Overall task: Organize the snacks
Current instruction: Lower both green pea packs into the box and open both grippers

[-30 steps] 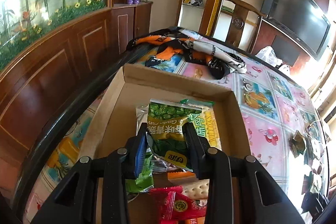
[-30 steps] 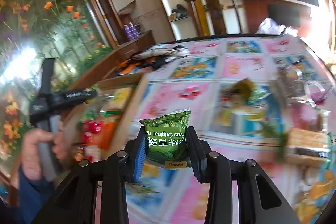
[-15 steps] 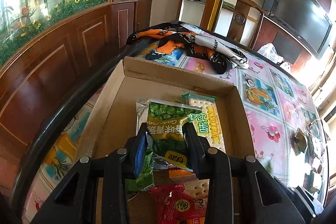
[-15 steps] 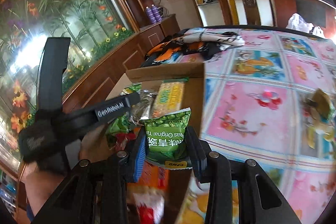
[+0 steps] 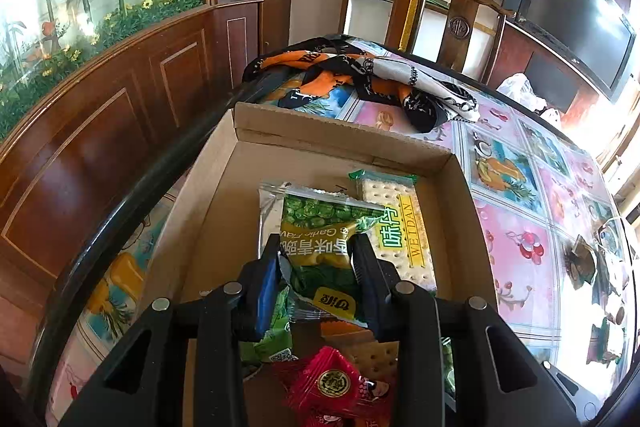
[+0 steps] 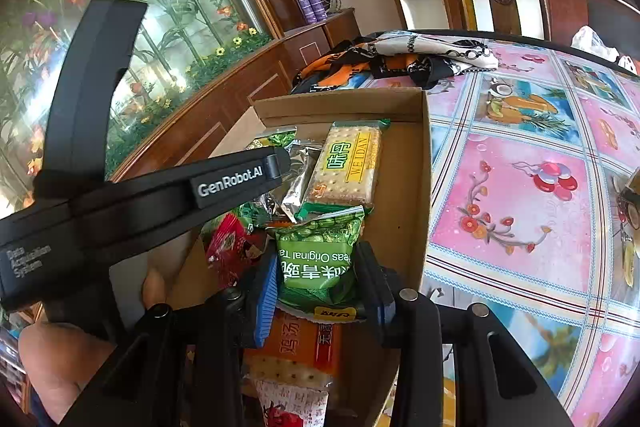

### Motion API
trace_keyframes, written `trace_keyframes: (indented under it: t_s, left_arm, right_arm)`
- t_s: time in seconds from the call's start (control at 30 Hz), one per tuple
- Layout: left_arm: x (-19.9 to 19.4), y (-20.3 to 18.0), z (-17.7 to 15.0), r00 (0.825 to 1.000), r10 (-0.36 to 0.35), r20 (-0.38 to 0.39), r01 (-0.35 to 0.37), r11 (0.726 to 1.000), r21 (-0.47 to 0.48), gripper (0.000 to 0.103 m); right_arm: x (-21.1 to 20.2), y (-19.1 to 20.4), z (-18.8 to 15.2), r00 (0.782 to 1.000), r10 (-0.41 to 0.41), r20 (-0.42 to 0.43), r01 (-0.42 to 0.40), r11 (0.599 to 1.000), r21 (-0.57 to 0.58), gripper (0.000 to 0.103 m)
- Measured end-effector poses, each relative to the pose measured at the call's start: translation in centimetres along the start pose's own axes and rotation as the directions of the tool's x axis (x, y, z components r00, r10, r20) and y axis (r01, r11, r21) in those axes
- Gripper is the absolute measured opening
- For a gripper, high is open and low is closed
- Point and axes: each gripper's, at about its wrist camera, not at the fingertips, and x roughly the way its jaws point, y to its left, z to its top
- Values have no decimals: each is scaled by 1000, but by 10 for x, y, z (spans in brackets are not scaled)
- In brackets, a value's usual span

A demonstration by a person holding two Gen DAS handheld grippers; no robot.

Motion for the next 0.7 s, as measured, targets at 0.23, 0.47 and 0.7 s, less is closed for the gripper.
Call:
trace_keyframes:
  t_s: [0.23, 0.47, 0.7]
  left_arm:
    - [-1, -6, -2, 1000, 11, 5, -11, 1000, 22, 34]
    - [-1, -10, -4, 1000, 18, 7, -18, 999, 34, 34]
    - [-2, -9, -5, 1000, 23, 7, -23, 999, 38, 34]
  right_arm:
    - [-1, -3, -3, 1000, 6, 8, -6, 1000, 12, 42]
    - [-2, -3, -5, 1000, 0, 15, -1, 1000, 8, 42]
    - [-1, -4, -5, 1000, -6, 19, 6, 1000, 7, 42]
